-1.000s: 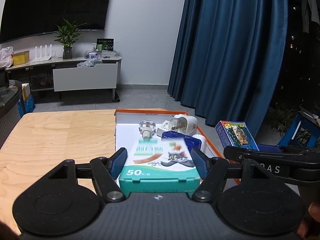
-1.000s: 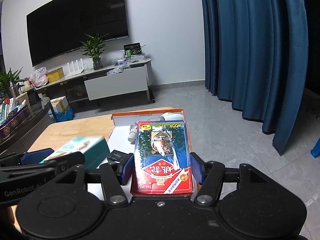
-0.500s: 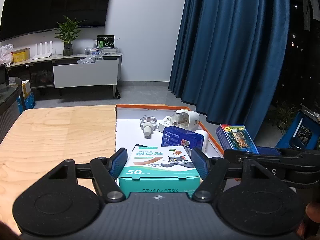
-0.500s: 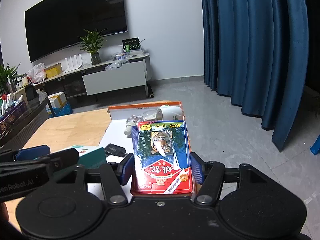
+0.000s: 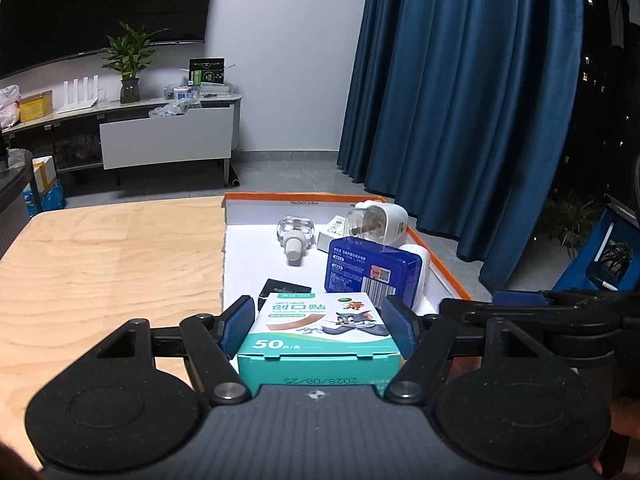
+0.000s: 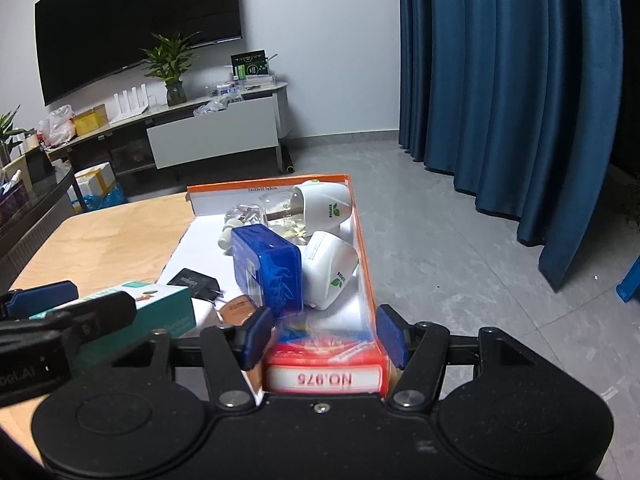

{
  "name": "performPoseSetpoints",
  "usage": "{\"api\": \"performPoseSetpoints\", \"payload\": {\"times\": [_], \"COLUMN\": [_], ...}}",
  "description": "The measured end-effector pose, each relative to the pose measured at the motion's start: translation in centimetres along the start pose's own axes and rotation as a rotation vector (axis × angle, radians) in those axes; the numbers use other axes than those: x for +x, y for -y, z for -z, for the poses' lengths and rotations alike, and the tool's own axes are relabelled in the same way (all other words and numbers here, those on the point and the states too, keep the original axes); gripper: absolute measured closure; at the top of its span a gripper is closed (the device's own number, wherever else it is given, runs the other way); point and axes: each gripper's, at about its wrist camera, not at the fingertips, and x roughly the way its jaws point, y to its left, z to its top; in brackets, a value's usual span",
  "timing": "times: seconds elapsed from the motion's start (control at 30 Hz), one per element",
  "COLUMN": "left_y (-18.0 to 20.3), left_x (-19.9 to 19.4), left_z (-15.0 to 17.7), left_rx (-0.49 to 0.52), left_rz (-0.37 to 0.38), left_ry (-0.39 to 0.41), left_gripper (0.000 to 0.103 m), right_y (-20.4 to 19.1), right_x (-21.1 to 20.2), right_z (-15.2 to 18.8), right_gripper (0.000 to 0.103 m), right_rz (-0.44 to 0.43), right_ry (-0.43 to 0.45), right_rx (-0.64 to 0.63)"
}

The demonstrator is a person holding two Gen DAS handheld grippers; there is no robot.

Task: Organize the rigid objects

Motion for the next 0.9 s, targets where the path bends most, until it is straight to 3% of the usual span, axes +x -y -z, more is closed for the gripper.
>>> {"api": "performPoseSetpoints", "payload": {"times": [0.3,0.43,0.5,0.6,0.9], "left_y": [0.4,0.6,0.7,0.8,0.8], "left_x": [1.7,1.6,1.1,-0.1,-5.4], "left_z": [0.3,0.6,0.4,-0.3,-1.7], "left_rx": [0.012,0.032,0.038,0.031,-0.023], "left_rz": [0.033,0.037,0.035,0.010,-0.128], "left_ry": [-0.027,-0.041,-0.037,-0.038,-0.051], "left_gripper": [0.034,0.014,0.009,0.000,0.000], "right_y": [1.3,1.4,1.3,1.1,0.7], "right_x": [-2.7,-4.4,-5.2,-6.0,-8.5], "right_z": [0.2,0.2,0.1,0.0,-0.1], "right_gripper": [0.026,0.024,0.023,0.020,0.013], "right_rz": [0.050,0.056,0.062,0.053,-0.005], "right_ry": [0.044,0.068,0.080,0.080,0.044], "right_rx": [0.010,-0.003,-0.005,-0.009,-0.015]}}
